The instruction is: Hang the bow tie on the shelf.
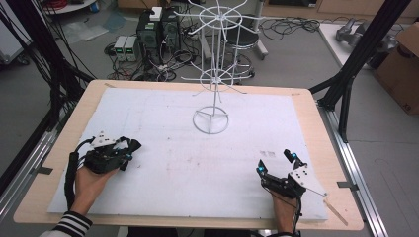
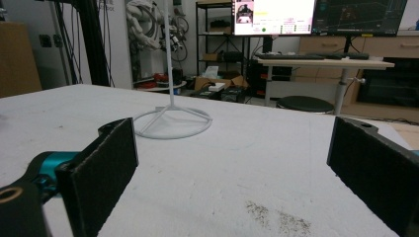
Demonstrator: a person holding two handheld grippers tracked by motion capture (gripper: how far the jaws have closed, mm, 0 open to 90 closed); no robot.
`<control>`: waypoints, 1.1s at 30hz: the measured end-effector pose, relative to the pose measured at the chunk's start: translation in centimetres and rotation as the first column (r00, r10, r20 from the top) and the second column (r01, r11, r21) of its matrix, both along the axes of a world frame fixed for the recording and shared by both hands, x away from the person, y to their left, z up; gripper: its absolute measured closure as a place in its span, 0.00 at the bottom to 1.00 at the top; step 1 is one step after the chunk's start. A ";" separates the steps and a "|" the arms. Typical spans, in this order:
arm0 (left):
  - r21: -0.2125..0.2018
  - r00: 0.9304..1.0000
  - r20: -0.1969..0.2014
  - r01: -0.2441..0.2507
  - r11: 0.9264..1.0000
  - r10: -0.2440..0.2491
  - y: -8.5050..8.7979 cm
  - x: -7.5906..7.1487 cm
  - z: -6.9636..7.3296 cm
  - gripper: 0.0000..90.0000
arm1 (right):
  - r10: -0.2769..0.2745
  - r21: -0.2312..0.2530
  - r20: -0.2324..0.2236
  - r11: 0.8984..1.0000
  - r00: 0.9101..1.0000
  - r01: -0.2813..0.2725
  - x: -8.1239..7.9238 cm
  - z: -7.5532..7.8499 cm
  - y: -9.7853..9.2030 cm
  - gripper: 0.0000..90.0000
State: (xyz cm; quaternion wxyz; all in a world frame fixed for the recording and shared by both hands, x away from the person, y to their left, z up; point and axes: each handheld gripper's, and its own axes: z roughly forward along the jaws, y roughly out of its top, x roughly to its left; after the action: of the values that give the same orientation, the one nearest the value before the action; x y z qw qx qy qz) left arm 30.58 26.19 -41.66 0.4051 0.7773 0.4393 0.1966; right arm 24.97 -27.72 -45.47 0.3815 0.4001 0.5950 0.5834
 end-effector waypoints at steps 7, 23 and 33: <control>-0.068 0.999 0.036 0.011 0.998 -0.008 0.0 -0.2 0.8 0.83 | -0.001 -0.001 0.001 1.000 1.000 0.001 0.0 0.0 0.0 0.05; -0.145 0.983 0.180 0.063 0.987 -0.036 -2.5 0.0 4.1 0.83 | -0.003 0.001 -0.001 1.000 1.000 0.003 0.0 0.0 0.1 0.05; -0.154 0.976 0.212 0.081 0.985 -0.047 -4.1 0.8 5.6 0.83 | -0.004 0.000 -0.001 1.000 1.000 0.004 0.0 0.0 0.0 0.05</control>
State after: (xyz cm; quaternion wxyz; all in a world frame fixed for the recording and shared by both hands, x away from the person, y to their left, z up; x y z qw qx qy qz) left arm 31.34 22.04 -36.10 0.5168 0.7308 0.3836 0.2272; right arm 24.98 -27.69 -45.47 0.3825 0.4015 0.5942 0.5826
